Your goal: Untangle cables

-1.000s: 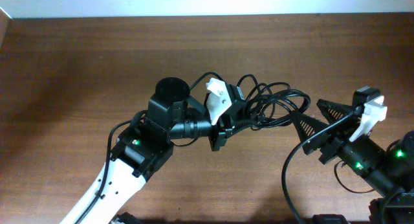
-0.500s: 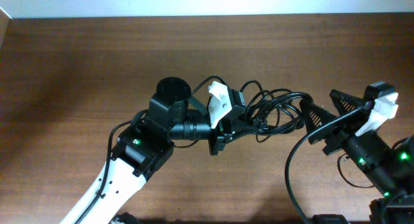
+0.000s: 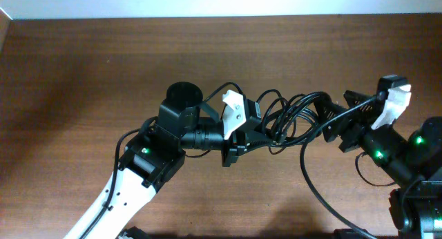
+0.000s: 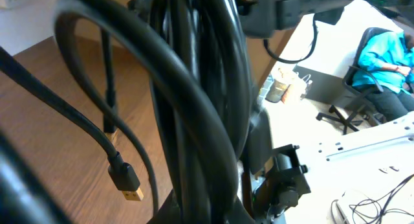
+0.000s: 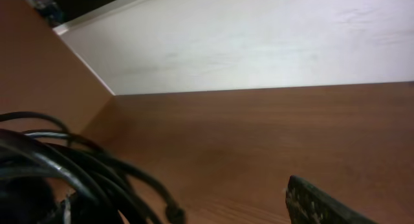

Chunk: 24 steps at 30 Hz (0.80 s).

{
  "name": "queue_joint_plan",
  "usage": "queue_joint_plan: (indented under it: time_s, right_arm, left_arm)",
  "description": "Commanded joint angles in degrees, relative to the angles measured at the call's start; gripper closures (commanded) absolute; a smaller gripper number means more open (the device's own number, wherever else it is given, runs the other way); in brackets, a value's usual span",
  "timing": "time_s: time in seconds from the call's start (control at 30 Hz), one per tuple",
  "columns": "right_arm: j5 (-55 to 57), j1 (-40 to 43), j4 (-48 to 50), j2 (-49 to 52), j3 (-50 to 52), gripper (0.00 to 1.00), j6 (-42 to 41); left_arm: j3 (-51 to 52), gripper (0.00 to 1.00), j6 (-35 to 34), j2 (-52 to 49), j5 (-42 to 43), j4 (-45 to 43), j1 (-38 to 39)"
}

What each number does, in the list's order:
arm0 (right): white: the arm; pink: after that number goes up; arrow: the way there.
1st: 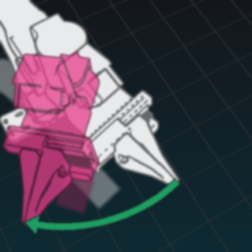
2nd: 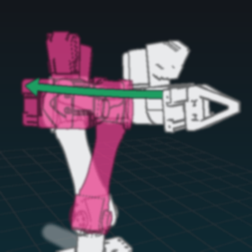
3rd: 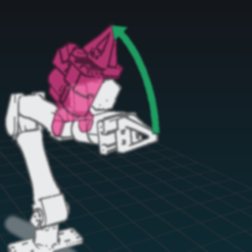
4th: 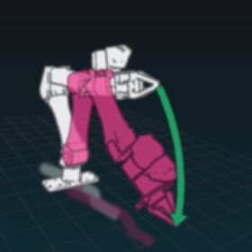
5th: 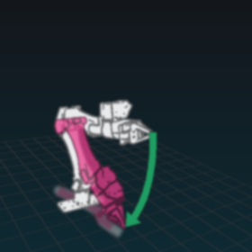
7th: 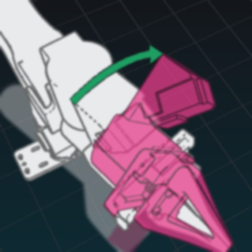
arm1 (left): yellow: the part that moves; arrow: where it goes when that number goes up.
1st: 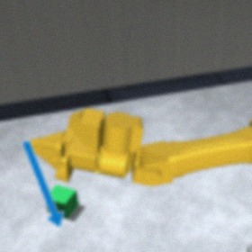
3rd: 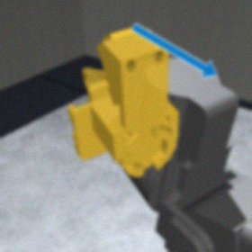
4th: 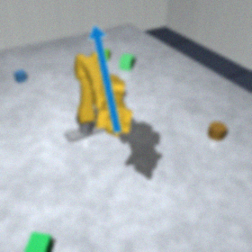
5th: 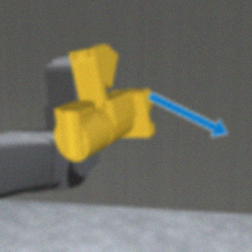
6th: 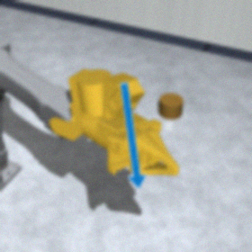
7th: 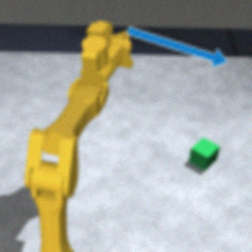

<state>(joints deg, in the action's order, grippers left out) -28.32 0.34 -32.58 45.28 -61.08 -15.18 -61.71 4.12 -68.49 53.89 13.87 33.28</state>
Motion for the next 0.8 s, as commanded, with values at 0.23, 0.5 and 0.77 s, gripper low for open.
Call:
queue_joint_plan:
  time_s: [0.23, 0.5, 0.77]
  right_arm:
    - [33.24, 0.04, -7.1, 1.22, -0.85, 0.2, -0.37]
    - [17.27, 0.04, -9.62, -0.72, -0.87, 0.2, -0.11]
    - [16.2, 0.04, -9.73, -5.49, -0.87, 0.18, -0.11]
  left_arm:
    - [-0.31, 1.0, 4.98, 0.24, 6.16, -1.16, 0.42]
    - [-0.31, 1.0, -3.65, 0.26, -9.92, 0.83, 0.42]
    - [-0.31, 1.0, -9.88, 0.26, -11.04, 2.95, -4.33]
